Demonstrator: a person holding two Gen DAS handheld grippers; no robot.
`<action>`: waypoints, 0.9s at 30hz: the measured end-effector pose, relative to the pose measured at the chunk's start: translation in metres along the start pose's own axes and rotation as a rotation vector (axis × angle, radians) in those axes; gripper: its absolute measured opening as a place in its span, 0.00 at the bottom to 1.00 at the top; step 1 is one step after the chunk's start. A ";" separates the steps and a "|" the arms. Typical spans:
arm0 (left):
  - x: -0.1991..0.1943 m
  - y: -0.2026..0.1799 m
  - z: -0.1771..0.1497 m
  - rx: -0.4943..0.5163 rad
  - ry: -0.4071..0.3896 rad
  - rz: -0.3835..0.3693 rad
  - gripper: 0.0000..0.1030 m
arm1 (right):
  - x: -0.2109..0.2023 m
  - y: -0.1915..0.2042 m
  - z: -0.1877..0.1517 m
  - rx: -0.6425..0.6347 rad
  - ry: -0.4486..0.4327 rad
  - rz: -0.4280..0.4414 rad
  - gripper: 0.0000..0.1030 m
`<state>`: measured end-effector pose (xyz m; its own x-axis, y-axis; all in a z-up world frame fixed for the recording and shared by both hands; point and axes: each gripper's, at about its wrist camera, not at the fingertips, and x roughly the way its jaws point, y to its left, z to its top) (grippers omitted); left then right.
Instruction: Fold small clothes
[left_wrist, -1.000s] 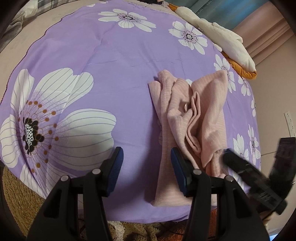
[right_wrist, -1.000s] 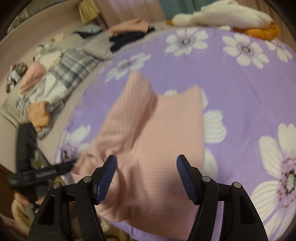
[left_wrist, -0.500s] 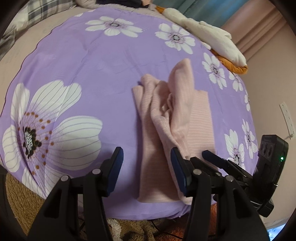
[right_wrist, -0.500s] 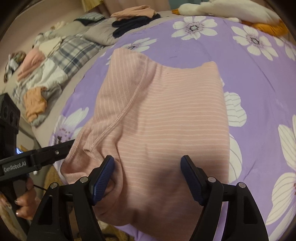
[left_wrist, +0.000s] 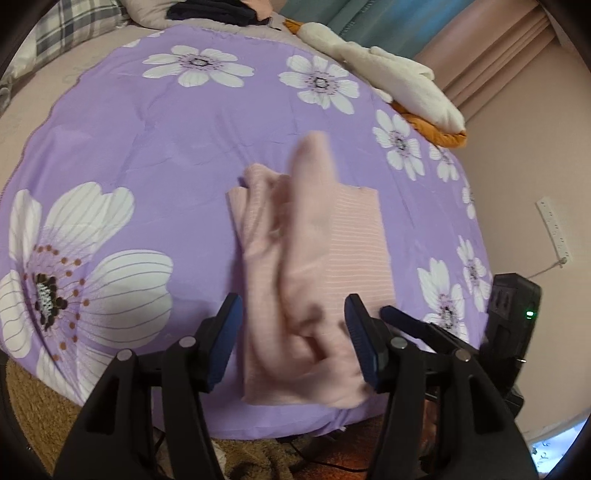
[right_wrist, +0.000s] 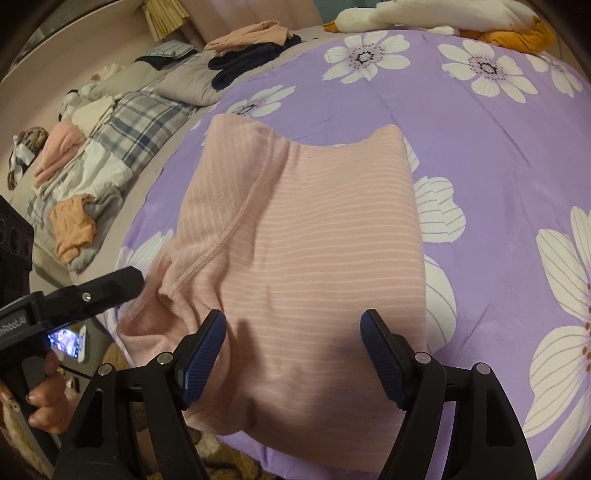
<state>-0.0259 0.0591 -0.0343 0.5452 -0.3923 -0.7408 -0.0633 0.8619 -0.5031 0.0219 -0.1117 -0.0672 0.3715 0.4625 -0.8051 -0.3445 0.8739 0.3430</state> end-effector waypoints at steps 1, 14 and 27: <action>0.001 -0.001 0.000 0.007 0.002 -0.010 0.55 | 0.001 0.000 0.000 0.000 0.000 0.000 0.74; 0.058 0.021 -0.013 0.013 0.121 0.098 0.61 | -0.007 -0.009 0.002 0.016 -0.024 -0.007 0.74; 0.080 0.017 0.011 -0.050 0.120 -0.059 0.64 | 0.003 -0.052 0.013 0.160 -0.043 0.077 0.74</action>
<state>0.0259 0.0462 -0.0970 0.4452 -0.4803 -0.7557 -0.0772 0.8202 -0.5668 0.0527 -0.1534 -0.0813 0.3867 0.5318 -0.7534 -0.2327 0.8468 0.4783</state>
